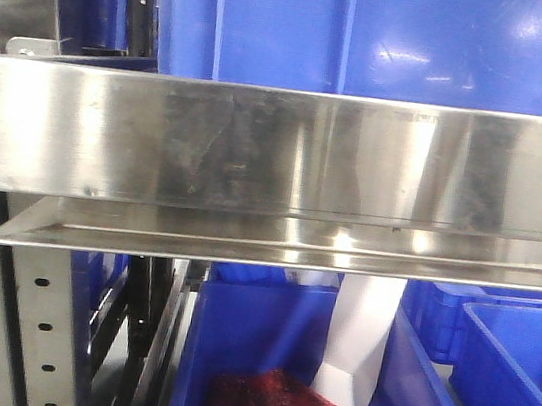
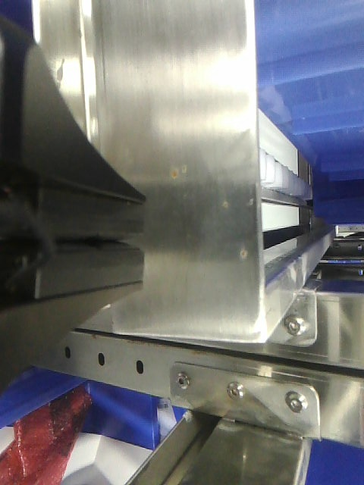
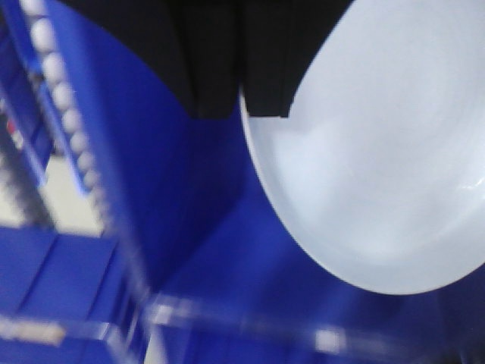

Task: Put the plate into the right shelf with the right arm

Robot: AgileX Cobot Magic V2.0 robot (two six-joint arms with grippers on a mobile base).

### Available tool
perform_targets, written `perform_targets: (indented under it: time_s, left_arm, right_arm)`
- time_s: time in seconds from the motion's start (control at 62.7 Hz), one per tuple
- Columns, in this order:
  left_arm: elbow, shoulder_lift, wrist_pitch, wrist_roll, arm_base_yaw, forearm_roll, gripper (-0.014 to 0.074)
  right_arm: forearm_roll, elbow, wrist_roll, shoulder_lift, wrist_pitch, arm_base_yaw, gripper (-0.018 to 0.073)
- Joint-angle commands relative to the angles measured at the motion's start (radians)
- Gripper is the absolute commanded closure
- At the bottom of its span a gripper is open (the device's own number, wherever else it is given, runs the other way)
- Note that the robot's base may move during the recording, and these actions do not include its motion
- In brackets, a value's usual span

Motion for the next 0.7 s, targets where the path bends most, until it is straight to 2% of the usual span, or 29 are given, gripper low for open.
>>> perform_targets:
  time_s: [0.0,0.144,0.223,0.319,0.415,0.622,0.686]
  left_arm:
    - [0.007,-0.011,-0.083,-0.003,-0.005,-0.008,0.0643]
    - [0.007,-0.011,-0.083,-0.003,-0.005,-0.008,0.0643]
    - [0.007,-0.011,-0.083,-0.003,-0.005,-0.008,0.0643]
    - [0.007,-0.011,-0.083,-0.003,-0.005,-0.008,0.0643]
    - [0.007,-0.011,-0.083,-0.003,-0.005,-0.008,0.0643]
    - [0.007,-0.011,-0.083,-0.003,-0.005,-0.008,0.0643]
    - [0.007,-0.011,-0.083,-0.003,-0.005,-0.008,0.0643]
  right_arm:
    - [-0.023,-0.039,0.002,0.008,-0.091,-0.006,0.0517]
    - [-0.016,-0.039,0.002,0.040,-0.092,-0.006,0.0480]
    - [-0.011,-0.039,0.002,0.043,-0.091,-0.006,0.0372]
    - [-0.009,-0.039,0.002,0.043,-0.090,-0.006,0.0158]
    - [-0.009,-0.040,0.002,0.036,-0.078,-0.005,0.0041]
    - [0.017,-0.040,0.002,-0.030,-0.062,-0.003,0.0027]
    - [0.038,-0.039,0.002,-0.071,-0.062,-0.003,0.0055]
